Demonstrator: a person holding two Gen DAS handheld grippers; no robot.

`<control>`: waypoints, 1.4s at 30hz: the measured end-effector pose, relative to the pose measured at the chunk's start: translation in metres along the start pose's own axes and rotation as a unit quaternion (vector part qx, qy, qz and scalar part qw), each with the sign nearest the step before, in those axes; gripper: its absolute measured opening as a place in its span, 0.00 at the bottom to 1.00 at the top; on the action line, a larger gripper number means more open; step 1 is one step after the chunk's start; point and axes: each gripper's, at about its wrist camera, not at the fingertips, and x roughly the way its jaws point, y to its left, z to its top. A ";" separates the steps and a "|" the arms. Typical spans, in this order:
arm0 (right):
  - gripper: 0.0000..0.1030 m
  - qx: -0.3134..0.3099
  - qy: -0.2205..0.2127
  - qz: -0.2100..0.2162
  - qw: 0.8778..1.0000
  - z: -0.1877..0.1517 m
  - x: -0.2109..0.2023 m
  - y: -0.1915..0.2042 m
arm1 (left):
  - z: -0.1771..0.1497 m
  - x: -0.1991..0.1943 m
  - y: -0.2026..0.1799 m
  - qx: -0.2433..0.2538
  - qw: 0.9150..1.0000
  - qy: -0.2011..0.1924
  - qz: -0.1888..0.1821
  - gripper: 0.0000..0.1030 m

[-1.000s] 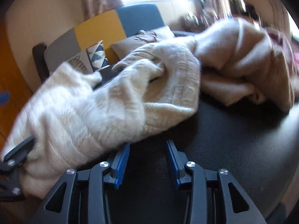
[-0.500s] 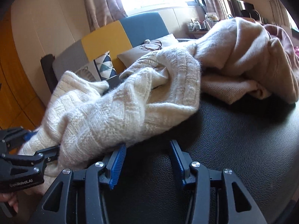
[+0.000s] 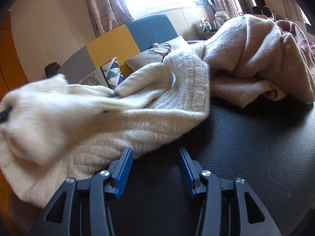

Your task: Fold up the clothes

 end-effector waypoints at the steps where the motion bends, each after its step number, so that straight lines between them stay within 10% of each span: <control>1: 0.47 0.000 0.000 0.000 1.000 0.001 0.001 0.001 | -0.001 -0.008 0.011 -0.014 1.000 -0.009 0.007 0.18; 13: 0.47 -0.001 0.000 -0.002 1.000 -0.001 0.000 0.004 | -0.125 -0.052 0.110 -0.126 0.985 0.073 0.095 0.23; 19: 0.47 -0.005 -0.001 -0.008 1.000 -0.003 -0.003 0.005 | -0.123 -0.084 0.084 -0.059 0.990 0.033 0.123 0.34; 25: 0.47 0.000 -0.005 -0.003 1.000 -0.006 -0.005 0.001 | -0.087 -0.114 0.062 -0.025 0.996 -0.044 0.075 0.81; 29: 0.47 0.001 -0.009 -0.001 1.000 -0.007 -0.006 0.001 | -0.060 -0.071 0.013 0.074 0.996 0.008 0.051 0.83; 35: 0.47 0.008 -0.010 0.007 1.000 -0.007 -0.008 -0.002 | -0.056 0.019 -0.049 0.192 0.972 0.103 0.084 0.83; 37: 0.47 0.011 -0.011 0.009 1.000 -0.007 -0.009 -0.003 | -0.057 0.028 -0.042 0.172 0.974 0.115 0.089 0.78; 40: 0.47 0.012 -0.012 0.010 1.000 -0.008 -0.010 -0.003 | -0.058 0.033 -0.021 0.120 0.981 0.123 0.086 0.18; 42: 0.47 0.012 -0.012 0.011 1.000 -0.008 -0.010 -0.003 | -0.059 0.037 -0.007 0.085 0.984 0.129 0.084 0.17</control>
